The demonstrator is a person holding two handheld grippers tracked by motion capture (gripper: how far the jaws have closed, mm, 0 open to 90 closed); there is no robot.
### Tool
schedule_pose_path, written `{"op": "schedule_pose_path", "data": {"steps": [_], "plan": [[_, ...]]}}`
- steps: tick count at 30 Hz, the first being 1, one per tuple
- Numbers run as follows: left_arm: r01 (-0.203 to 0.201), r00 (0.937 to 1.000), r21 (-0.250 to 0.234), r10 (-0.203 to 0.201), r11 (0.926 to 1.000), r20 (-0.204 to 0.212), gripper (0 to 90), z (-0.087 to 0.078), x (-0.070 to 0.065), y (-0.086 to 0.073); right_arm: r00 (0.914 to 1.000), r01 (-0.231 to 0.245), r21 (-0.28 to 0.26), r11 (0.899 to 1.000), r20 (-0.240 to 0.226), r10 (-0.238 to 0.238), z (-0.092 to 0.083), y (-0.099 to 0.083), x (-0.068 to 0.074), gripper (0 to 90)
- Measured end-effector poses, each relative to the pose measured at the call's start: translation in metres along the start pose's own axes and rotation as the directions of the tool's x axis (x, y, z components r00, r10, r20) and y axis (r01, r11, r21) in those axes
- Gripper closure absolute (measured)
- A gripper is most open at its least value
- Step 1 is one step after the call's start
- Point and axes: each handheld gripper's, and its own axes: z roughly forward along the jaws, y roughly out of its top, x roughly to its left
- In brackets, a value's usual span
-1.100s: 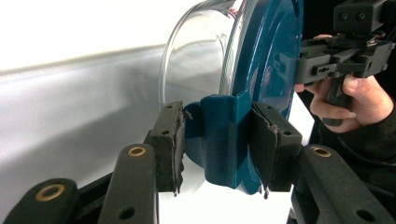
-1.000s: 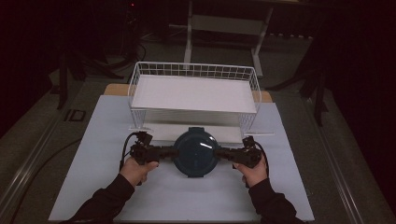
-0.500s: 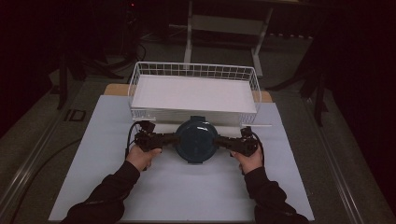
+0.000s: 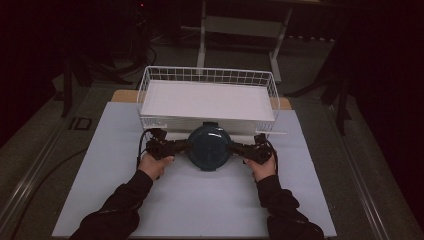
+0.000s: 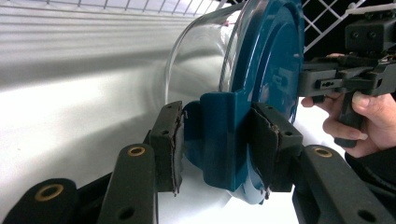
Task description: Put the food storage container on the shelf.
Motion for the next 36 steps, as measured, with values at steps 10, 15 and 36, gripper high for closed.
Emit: {"op": "schedule_pose_path", "data": {"steps": [10,15,36], "plan": [[0.026,0.9993,-0.031,-0.025,0.9992,0.029,56.2,0.001,0.009,-0.003,0.9999,0.002,-0.002,1.000,0.014,-0.002,0.003,0.005,0.000,54.0],[0.025,0.9993,-0.058,-0.024,0.9980,0.030,55.7,0.002,0.009,-0.007,0.9999,0.002,-0.009,1.000,0.013,-0.002,0.003,0.004,-0.001,53.9],[-0.027,0.9953,-0.147,0.013,0.9887,-0.096,43.5,0.014,0.003,-0.005,0.9875,0.005,-0.057,0.998,0.157,0.004,0.005,0.012,0.000,40.6]]}}
